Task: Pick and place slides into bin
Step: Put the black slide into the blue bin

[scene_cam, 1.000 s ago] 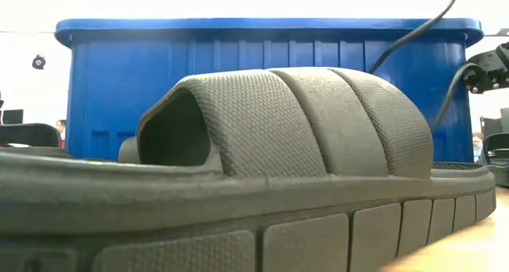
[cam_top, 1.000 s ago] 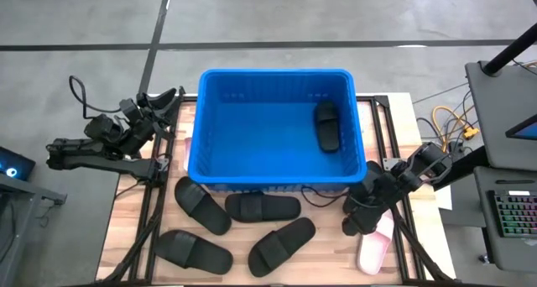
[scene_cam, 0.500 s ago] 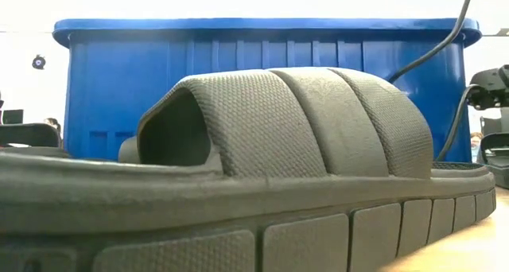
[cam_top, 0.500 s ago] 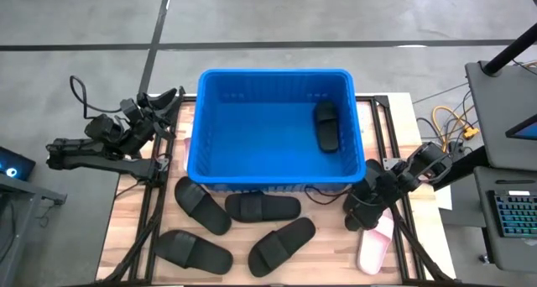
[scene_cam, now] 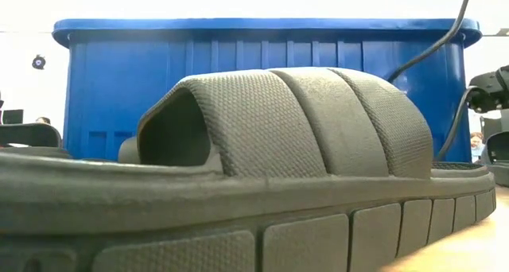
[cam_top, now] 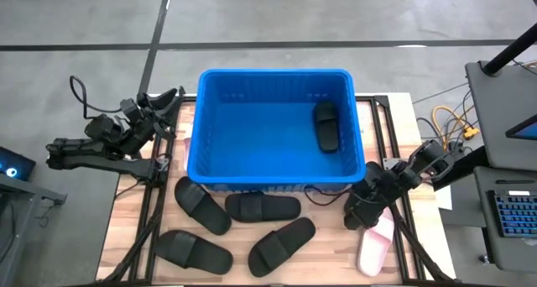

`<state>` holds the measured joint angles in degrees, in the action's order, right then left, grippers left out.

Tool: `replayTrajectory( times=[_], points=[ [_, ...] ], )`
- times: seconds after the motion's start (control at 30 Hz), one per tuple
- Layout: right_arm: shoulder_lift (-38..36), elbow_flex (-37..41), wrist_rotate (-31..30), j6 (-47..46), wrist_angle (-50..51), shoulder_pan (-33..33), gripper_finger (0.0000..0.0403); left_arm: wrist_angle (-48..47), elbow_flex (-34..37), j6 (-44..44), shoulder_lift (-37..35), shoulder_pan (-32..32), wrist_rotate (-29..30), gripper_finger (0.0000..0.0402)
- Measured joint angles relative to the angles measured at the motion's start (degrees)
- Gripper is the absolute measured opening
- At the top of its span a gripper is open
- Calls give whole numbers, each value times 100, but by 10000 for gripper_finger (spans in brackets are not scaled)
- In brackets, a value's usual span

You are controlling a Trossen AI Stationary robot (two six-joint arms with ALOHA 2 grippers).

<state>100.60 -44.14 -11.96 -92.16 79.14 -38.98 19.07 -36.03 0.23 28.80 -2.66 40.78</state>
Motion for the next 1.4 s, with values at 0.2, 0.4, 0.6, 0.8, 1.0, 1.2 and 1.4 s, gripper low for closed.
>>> replayTrajectory(
  times=[0.2,0.4,0.6,0.8,1.0,1.2,1.4],
  points=[
    [-605,-161,-12,116,614,0,10,1,2,0,-28,4,1,180],
    [-1447,-335,74,109,1080,-4,10,2,2,0,-28,2,2,180],
    [-2275,-565,256,813,1025,-9,10,18,2,0,-35,2,0,180],
    [-2771,-1038,230,1656,1010,-4,11,21,2,0,-39,2,2,180],
    [-2989,-1682,261,2226,1061,-9,12,18,2,0,-42,2,1,180],
    [-3003,-2372,291,2475,1082,-11,12,19,2,-2,-44,2,2,180],
    [-2962,-2598,919,2610,1071,-11,12,17,2,-2,-46,-2,2,180]
  ],
)
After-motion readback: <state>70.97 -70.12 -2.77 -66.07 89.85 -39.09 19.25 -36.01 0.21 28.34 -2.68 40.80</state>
